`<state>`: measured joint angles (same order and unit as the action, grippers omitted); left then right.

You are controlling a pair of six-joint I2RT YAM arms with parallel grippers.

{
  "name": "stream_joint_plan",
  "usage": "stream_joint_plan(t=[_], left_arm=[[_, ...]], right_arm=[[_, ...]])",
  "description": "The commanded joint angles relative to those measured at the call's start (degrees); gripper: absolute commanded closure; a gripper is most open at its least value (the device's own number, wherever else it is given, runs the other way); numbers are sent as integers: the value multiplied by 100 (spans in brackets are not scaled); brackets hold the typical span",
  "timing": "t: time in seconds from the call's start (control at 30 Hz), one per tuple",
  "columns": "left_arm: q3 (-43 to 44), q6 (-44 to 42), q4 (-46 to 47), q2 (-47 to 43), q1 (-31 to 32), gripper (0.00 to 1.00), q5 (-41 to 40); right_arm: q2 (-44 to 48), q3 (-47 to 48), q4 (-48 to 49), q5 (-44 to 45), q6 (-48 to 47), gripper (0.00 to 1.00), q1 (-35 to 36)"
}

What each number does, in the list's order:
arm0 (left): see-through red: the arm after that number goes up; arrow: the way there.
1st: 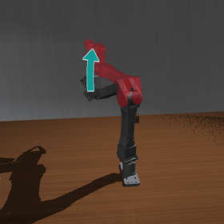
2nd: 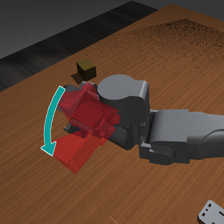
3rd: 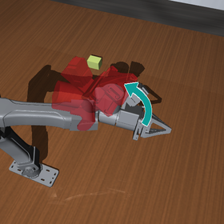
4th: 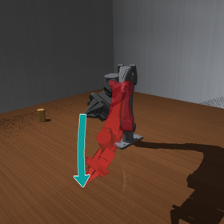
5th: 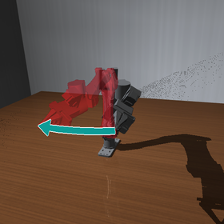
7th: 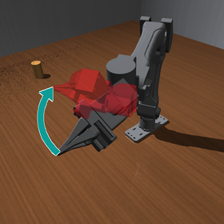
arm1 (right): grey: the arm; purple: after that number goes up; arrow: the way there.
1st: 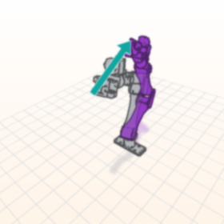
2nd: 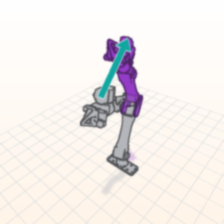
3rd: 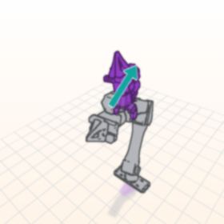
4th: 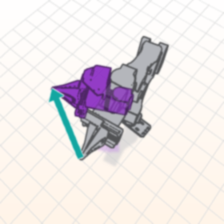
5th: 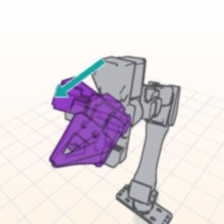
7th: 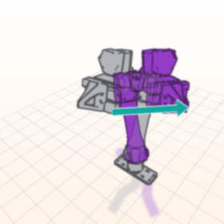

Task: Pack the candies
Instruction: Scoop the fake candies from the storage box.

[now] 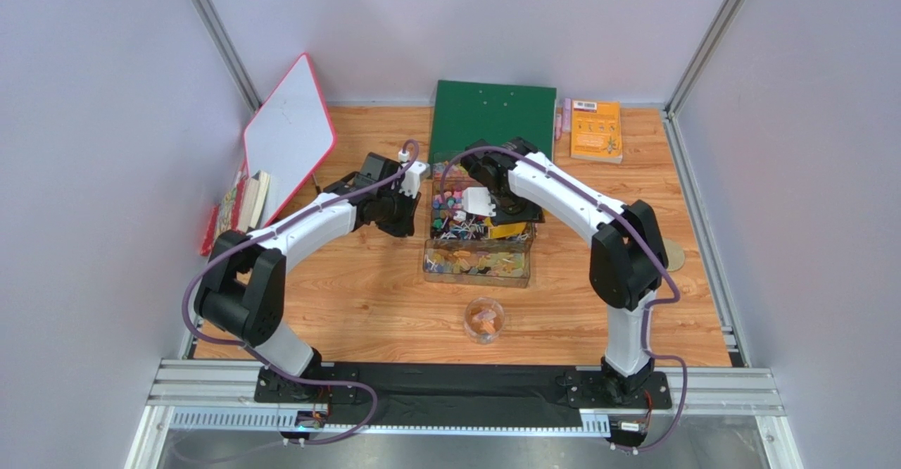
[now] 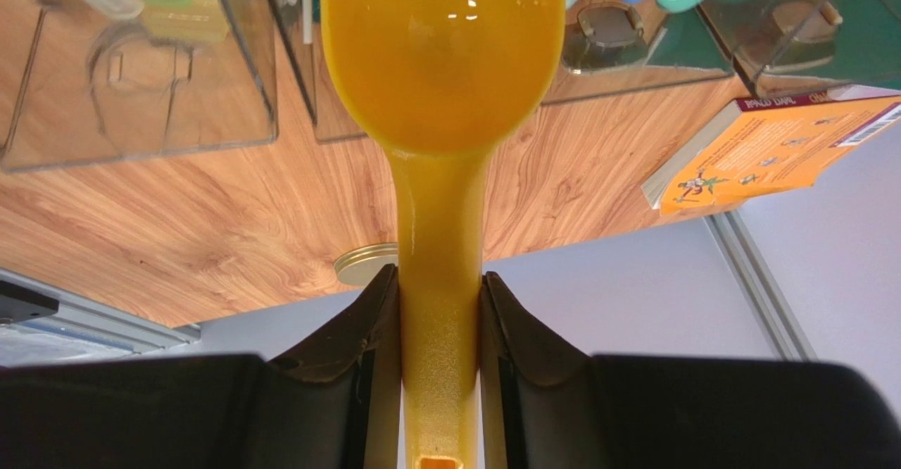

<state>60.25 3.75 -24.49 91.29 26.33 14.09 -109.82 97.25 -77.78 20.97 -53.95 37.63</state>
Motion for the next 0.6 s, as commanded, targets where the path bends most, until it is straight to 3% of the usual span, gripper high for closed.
stream_joint_plan(t=[0.0, 0.27, 0.57], left_arm=[[-109, 56, 225, -313, -57, 100, -64], [-242, 108, 313, -445, -172, 100, -46], [-347, 152, 445, -480, -224, 100, -82]], right_arm=[[-584, 311, -1802, 478, 569, 100, 192], [-1164, 689, -1794, 214, 1299, 100, 254], [-1726, 1480, -1794, 162, 1115, 100, 465]])
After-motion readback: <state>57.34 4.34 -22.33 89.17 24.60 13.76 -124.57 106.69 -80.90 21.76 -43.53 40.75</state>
